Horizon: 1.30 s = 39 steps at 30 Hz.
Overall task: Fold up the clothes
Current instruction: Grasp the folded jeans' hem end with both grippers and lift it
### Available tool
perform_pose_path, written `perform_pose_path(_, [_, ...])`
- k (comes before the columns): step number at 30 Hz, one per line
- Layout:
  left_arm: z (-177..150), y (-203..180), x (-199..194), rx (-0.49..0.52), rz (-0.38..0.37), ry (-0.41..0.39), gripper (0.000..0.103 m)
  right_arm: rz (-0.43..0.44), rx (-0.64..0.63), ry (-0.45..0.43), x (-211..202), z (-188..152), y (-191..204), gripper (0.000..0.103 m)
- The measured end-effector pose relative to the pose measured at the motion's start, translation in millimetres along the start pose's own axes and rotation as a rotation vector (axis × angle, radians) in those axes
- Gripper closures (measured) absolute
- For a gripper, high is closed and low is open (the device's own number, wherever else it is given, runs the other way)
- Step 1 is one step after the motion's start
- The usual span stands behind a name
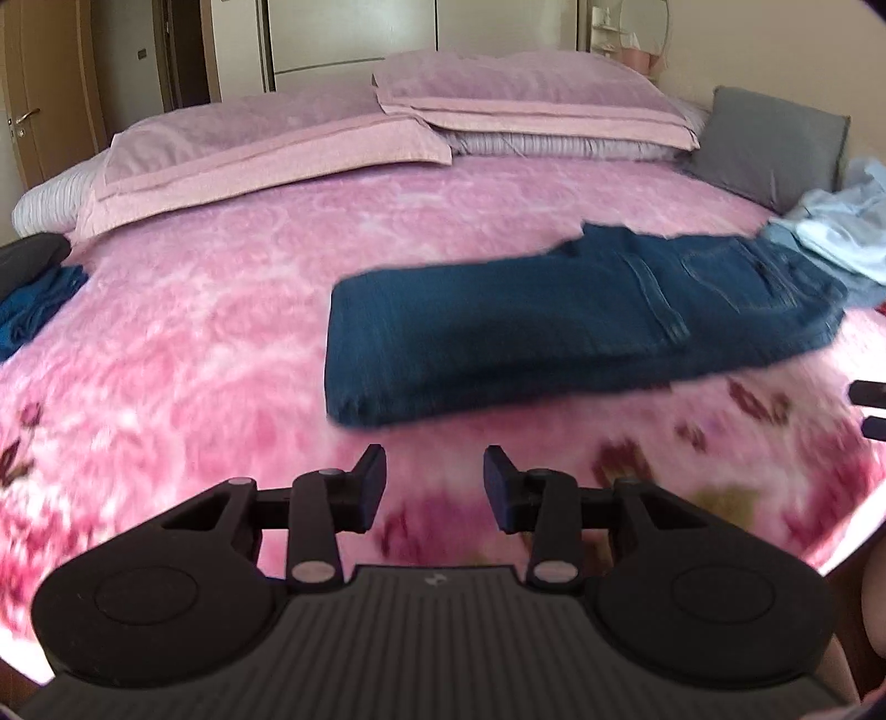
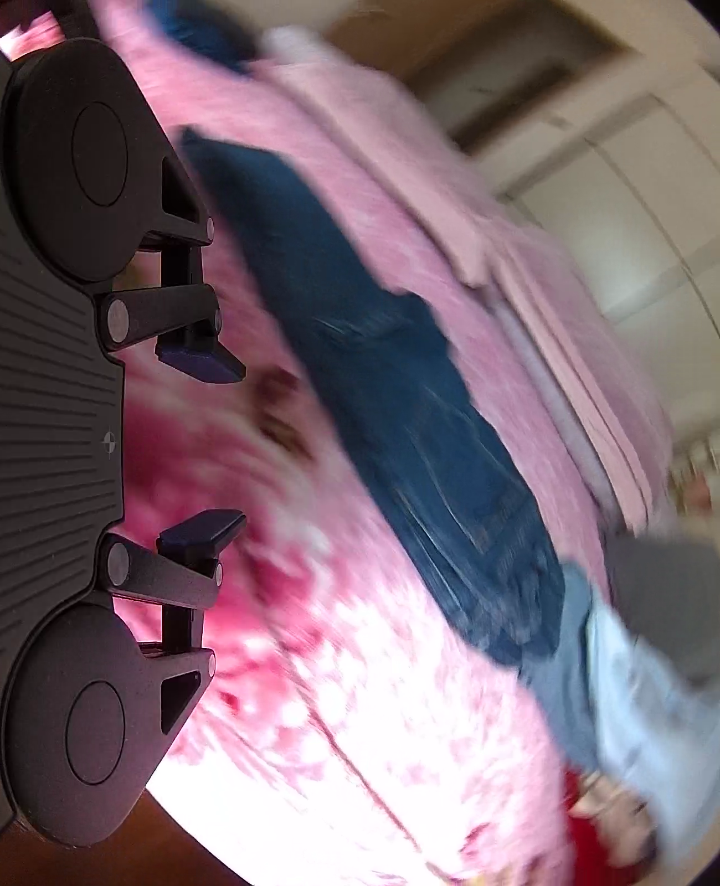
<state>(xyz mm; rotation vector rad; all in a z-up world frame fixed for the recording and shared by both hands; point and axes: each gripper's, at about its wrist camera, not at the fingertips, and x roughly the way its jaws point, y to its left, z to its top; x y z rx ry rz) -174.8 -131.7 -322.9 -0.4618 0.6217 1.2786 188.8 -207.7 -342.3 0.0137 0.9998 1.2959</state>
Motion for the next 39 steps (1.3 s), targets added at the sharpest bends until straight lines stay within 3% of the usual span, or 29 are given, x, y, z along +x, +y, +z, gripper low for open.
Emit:
perform_pose_path(8, [56.5, -0.4, 69.4, 0.027, -0.025, -0.064, 0.069, 0.067, 0.431, -0.058, 53.6, 82.0, -91.4, 0.043])
perform_pose_path(13, [69.7, -0.4, 113.8, 0.051, -0.027, -0.027, 0.070, 0.056, 0.554, -0.102, 80.6, 110.4, -118.9, 0.042])
perform_pose_path(17, [57.6, 5.5, 129.3, 0.054, -0.035, 0.008, 0.070, 0.031, 0.611, -0.107, 95.7, 129.0, -130.8, 0.042])
perform_pose_path(18, [54.3, 8.3, 129.0, 0.047, -0.044, 0.002, 0.070, 0.025, 0.597, -0.115, 95.7, 128.5, -130.4, 0.042])
perform_pose_path(20, [50.3, 13.6, 125.4, 0.040, -0.062, -0.005, 0.070, 0.014, 0.564, -0.135, 94.9, 125.8, -128.8, 0.069])
perform_pose_path(21, [49.7, 16.2, 123.6, 0.037, -0.066, -0.002, 0.070, 0.008, 0.547, -0.145, 94.5, 124.4, -128.0, 0.074])
perform_pose_path(30, [46.6, 38.0, 126.3, -0.028, -0.117, 0.034, 0.072, -0.029, 0.462, -0.190, 97.9, 113.4, -120.0, 0.076])
perform_pose_path(32, [48.9, 40.8, 125.7, -0.040, -0.122, 0.033, 0.079, -0.070, 0.416, -0.184, 98.3, 116.2, -110.3, 0.079])
perform_pose_path(34, [49.9, 49.6, 119.3, -0.061, -0.126, 0.018, 0.081, -0.159, 0.279, -0.189, 102.7, 124.2, -86.8, 0.081])
perform_pose_path(36, [48.7, 64.9, 111.0, -0.104, -0.136, -0.004, 0.081, -0.264, 0.012, -0.257, 101.3, 125.4, -39.6, 0.082])
perform_pose_path(39, [44.7, 94.9, 98.1, -0.193, -0.146, -0.022, 0.083, -0.282, -0.356, -0.381, 95.1, 108.6, 41.8, 0.082])
